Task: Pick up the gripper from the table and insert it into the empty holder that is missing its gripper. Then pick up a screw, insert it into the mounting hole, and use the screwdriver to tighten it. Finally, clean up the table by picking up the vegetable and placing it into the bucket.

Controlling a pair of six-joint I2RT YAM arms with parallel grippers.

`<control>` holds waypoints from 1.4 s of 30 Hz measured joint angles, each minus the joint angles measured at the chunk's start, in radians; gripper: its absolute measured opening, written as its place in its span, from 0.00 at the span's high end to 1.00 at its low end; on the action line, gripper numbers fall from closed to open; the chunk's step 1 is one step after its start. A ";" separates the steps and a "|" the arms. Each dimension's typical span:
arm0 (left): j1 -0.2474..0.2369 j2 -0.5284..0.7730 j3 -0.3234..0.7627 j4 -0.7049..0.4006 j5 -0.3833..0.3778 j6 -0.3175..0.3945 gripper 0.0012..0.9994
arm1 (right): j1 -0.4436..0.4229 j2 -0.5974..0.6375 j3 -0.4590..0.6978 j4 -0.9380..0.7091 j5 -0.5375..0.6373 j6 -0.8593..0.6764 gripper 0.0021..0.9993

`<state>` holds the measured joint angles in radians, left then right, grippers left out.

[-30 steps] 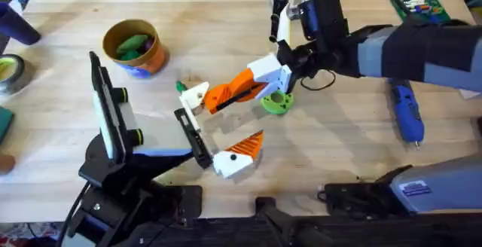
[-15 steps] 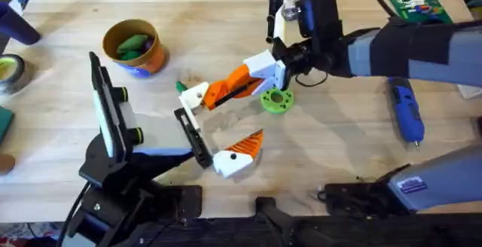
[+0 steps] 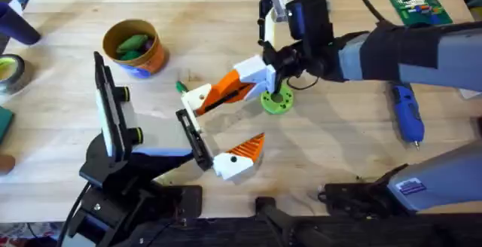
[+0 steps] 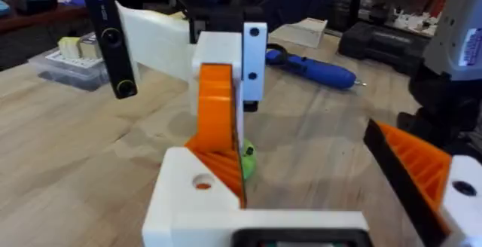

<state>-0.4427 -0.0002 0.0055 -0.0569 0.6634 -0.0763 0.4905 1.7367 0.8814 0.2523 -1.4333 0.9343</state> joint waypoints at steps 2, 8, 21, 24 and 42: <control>0.001 0.000 0.000 -0.001 -0.012 0.001 0.01 | 0.017 0.000 0.000 0.042 0.017 0.025 0.99; 0.006 0.000 0.000 -0.001 -0.051 0.008 0.01 | 0.030 0.003 0.000 0.140 0.063 0.111 0.99; 0.006 0.000 0.001 -0.003 -0.059 0.008 0.01 | 0.033 0.003 0.000 0.146 0.079 0.145 0.98; 0.006 0.000 0.001 -0.003 -0.060 0.008 0.01 | 0.033 0.003 0.000 0.146 0.083 0.149 0.91; -0.017 0.000 0.001 -0.006 0.060 0.028 0.01 | 0.062 0.021 -0.001 0.286 0.094 0.189 0.17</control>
<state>-0.4599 -0.0002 0.0067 -0.0629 0.7239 -0.0486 0.5520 1.7580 0.8799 0.5378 -1.3389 1.1228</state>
